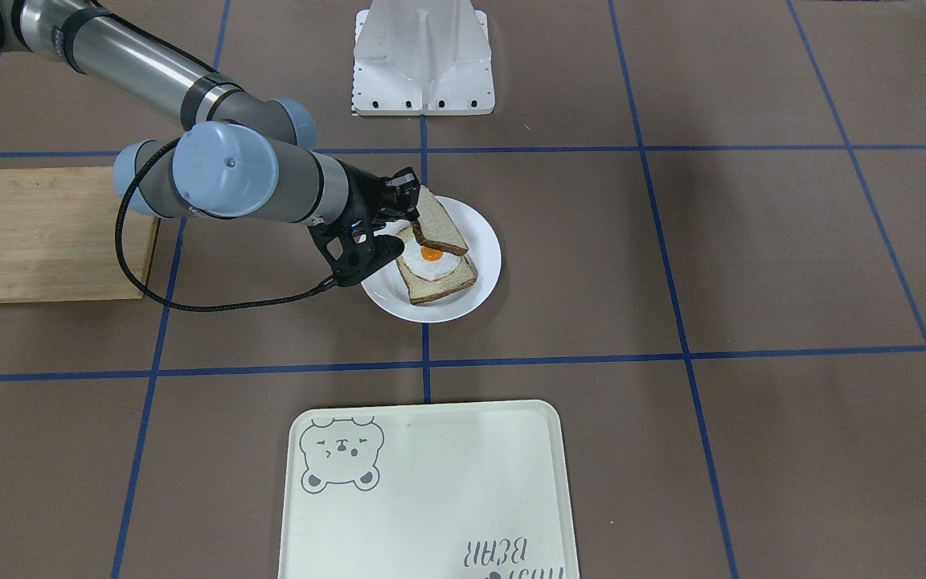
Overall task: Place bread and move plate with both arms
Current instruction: 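Lower the bread onto the egg toast and open the right gripper, then raise the right gripper away while the left gripper reaches toward the plate rim, then grip the white plate rim with the left gripper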
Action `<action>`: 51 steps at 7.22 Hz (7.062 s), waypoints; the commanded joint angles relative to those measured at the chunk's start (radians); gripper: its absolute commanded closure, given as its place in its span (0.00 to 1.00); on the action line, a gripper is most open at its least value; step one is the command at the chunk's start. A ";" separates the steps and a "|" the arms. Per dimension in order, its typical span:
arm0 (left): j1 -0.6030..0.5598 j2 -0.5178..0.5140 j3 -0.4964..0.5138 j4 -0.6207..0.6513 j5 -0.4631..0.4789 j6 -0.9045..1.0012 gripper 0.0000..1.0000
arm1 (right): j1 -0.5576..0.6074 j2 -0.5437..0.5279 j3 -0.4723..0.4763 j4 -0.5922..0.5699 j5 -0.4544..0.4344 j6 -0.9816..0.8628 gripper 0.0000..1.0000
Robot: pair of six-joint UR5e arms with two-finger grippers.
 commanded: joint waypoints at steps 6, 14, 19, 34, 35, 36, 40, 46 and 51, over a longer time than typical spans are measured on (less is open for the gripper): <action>-0.001 0.031 -0.032 0.000 0.000 0.000 0.01 | -0.019 0.072 -0.123 0.004 -0.016 -0.001 1.00; -0.001 0.022 -0.026 0.001 0.002 0.001 0.01 | -0.006 0.047 -0.131 0.006 -0.017 -0.015 1.00; -0.002 0.019 -0.027 0.001 0.002 0.000 0.01 | -0.005 0.035 -0.139 0.006 -0.036 -0.036 0.62; 0.737 -0.358 -0.039 -0.610 0.279 -1.449 0.02 | 0.481 -0.539 0.205 -0.135 -0.269 -0.373 0.00; 0.766 -0.360 0.039 -0.763 0.329 -1.518 0.02 | 0.516 -0.549 0.208 -0.172 -0.269 -0.445 0.00; 0.784 -0.360 0.104 -0.878 0.377 -1.560 0.06 | 0.538 -0.549 0.208 -0.204 -0.269 -0.478 0.00; 0.857 -0.429 0.187 -0.896 0.431 -1.588 0.16 | 0.557 -0.565 0.208 -0.212 -0.280 -0.479 0.00; 0.939 -0.444 0.207 -0.910 0.515 -1.637 0.35 | 0.554 -0.600 0.243 -0.214 -0.280 -0.478 0.00; 0.959 -0.428 0.236 -1.004 0.535 -1.637 0.40 | 0.549 -0.618 0.259 -0.214 -0.283 -0.473 0.00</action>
